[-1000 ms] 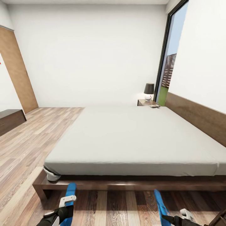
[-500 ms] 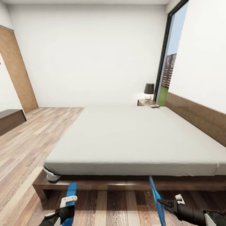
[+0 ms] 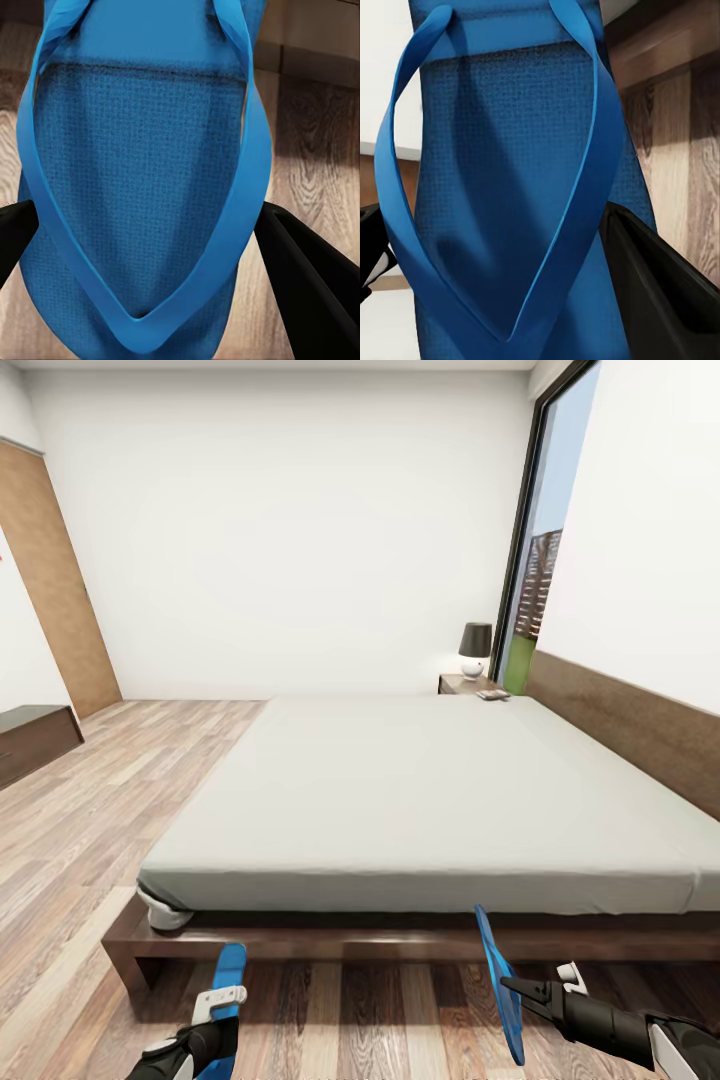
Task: In the bedroom, move the book from the bed onto either nightstand, and place the two sandals side by side next to the bed.
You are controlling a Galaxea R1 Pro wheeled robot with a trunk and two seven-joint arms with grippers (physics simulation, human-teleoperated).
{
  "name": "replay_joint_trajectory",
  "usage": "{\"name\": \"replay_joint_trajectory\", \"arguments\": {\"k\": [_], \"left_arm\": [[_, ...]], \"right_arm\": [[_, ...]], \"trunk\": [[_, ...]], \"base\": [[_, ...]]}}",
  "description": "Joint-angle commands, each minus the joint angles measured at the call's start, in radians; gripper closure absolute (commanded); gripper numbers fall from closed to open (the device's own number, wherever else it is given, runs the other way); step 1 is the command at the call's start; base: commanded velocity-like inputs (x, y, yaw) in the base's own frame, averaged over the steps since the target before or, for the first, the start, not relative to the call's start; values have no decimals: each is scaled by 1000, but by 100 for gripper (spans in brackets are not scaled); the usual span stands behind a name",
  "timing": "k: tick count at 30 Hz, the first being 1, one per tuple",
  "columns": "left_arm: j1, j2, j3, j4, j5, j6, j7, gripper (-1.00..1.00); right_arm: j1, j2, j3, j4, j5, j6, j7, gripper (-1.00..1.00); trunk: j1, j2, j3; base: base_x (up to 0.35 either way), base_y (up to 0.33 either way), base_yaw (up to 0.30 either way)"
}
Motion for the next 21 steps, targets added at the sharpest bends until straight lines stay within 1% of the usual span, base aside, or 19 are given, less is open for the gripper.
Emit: {"name": "replay_joint_trajectory", "arguments": {"k": [1,6,11,12,14,15,17,19,21], "left_arm": [[0,0,4,0,11,8,-5,100],[0,1,6,2,7,8,0,100],[0,8,8,3,6,12,11,100],[0,9,9,3,5,13,21,100],[0,12,10,3,4,14,62,100],[0,13,11,3,3,14,106,100],[0,15,10,3,3,14,168,100],[0,15,9,3,3,14,209,100],[0,16,9,3,4,14,222,100]], "right_arm": [[-1,0,-1,0,-5,9,0,100],[-1,0,-1,0,-5,9,1,100],[-1,-1,-1,-1,-5,10,1,100],[-1,-1,-1,-2,-5,10,1,100],[-1,-1,-2,-2,-5,10,2,100],[-1,-1,-1,-2,-5,10,2,100],[-1,-1,-1,-3,-5,10,2,100],[-1,0,-1,-4,-5,11,2,100],[-1,1,-1,-4,-5,12,2,100]], "trunk": [[4,-8,-4],[23,-43,-20],[23,-43,-20],[23,-43,-20],[31,-57,-26],[34,-64,-29],[42,-78,-36],[50,-92,-42],[57,-106,-48]], "base": [[0,0,0],[0,0,0],[0,0,0],[0,0,0],[0,0,0],[0,0,0],[0,0,0],[0,0,0],[0,0,0]]}}
